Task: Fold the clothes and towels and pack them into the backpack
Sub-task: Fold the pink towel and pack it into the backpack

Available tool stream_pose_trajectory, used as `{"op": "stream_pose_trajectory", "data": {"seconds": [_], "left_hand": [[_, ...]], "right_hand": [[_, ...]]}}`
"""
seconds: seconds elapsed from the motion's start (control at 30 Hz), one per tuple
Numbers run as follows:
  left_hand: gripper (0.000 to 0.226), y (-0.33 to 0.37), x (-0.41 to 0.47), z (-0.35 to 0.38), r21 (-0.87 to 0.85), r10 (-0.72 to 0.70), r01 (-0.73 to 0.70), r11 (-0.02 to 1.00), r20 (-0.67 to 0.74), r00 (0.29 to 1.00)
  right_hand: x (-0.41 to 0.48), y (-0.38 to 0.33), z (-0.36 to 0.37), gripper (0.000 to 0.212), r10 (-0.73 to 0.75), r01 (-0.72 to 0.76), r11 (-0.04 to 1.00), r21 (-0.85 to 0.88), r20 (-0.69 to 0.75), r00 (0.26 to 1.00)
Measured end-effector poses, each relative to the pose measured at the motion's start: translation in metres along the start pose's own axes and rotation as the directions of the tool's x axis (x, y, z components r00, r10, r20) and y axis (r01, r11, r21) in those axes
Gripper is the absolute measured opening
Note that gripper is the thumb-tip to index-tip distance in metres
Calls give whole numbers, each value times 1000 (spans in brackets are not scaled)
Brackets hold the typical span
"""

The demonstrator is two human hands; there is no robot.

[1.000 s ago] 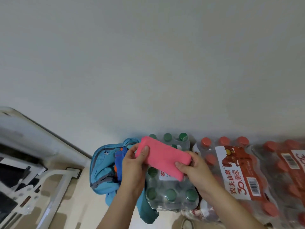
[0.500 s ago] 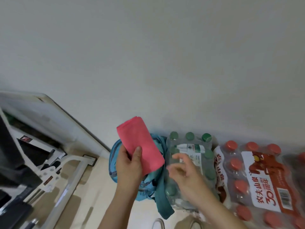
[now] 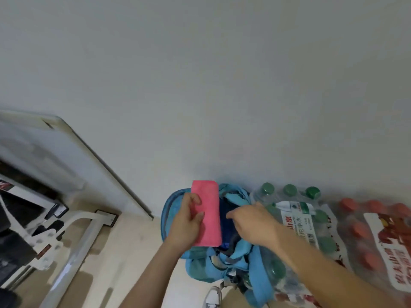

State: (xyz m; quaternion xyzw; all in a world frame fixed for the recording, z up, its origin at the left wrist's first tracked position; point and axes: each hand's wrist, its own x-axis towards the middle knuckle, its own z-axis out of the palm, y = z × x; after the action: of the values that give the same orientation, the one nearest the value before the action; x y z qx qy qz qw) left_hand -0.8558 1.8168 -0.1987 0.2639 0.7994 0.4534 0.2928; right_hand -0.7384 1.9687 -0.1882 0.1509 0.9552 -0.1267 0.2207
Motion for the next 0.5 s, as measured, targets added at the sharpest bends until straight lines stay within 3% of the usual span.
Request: {"op": "stream_pose_trajectory", "data": {"seconds": [0.03, 0.1, 0.23, 0.37, 0.5], "left_hand": [[34, -6, 6, 5, 21, -7, 5, 1000, 56, 998], [43, -13, 17, 16, 26, -18, 14, 1000, 158, 987], [58, -24, 35, 39, 48, 32, -50, 998, 326, 945], [61, -31, 51, 53, 255, 44, -140, 957, 349, 936], [64, -48, 57, 48, 506, 25, -194, 840, 321, 947]], "right_hand": [[6, -2, 0, 28, 33, -29, 998, -60, 67, 997], [15, -1, -1, 23, 125, -118, 988, -99, 67, 990], [31, 3, -10, 63, 288, -288, 951, 109, 12, 957], [37, 4, -16, 74, 358, -360, 918, 165, 40, 933], [38, -3, -9, 79, 385, -387, 919, 71, 31, 922]]}}
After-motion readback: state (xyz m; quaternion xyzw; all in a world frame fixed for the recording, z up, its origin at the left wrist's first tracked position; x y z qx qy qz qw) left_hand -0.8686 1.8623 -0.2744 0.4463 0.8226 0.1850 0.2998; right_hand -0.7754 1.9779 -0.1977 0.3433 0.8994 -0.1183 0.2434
